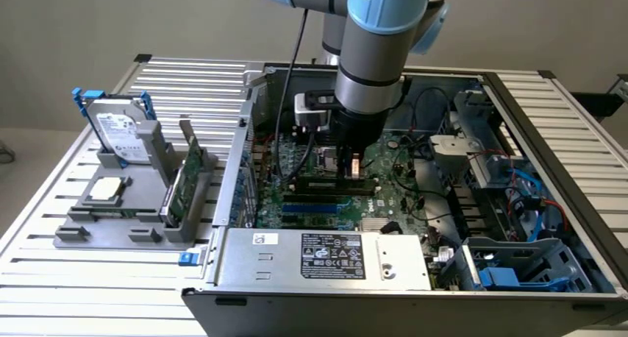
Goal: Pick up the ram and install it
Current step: 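Insert the ram into the slot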
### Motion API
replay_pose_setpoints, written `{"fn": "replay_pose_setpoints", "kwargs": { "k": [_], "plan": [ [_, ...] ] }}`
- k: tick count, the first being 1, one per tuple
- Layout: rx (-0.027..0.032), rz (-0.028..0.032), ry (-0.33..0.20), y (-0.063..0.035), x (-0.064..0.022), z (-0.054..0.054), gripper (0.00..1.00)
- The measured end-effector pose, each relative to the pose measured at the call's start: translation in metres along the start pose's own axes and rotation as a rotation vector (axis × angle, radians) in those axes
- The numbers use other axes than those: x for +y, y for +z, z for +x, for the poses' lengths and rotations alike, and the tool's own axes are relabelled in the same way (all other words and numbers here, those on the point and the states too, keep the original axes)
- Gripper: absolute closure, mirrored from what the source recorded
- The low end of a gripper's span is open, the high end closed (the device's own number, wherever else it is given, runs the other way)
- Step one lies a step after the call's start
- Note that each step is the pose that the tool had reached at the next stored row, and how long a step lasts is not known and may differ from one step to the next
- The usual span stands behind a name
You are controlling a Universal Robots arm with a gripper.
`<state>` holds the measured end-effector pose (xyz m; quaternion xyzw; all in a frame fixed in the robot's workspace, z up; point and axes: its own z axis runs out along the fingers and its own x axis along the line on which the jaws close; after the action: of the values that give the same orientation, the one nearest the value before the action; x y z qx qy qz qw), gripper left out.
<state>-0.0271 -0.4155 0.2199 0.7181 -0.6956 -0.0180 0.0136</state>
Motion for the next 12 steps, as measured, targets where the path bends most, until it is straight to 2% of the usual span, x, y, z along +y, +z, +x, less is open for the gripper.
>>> {"fn": "replay_pose_setpoints", "kwargs": {
  "k": [8,9,10,12],
  "plan": [
    [0.0001,0.0000,0.001,0.0012,0.0000,0.0000,0.85],
    [-0.0001,0.0000,0.001,0.0013,-0.0001,0.0000,0.78],
    [-0.0002,0.0001,0.001,0.0010,-0.0001,0.0000,0.78],
    [-0.0007,-0.0006,0.001,-0.0035,0.0001,-0.0001,0.67]
  ]
}}
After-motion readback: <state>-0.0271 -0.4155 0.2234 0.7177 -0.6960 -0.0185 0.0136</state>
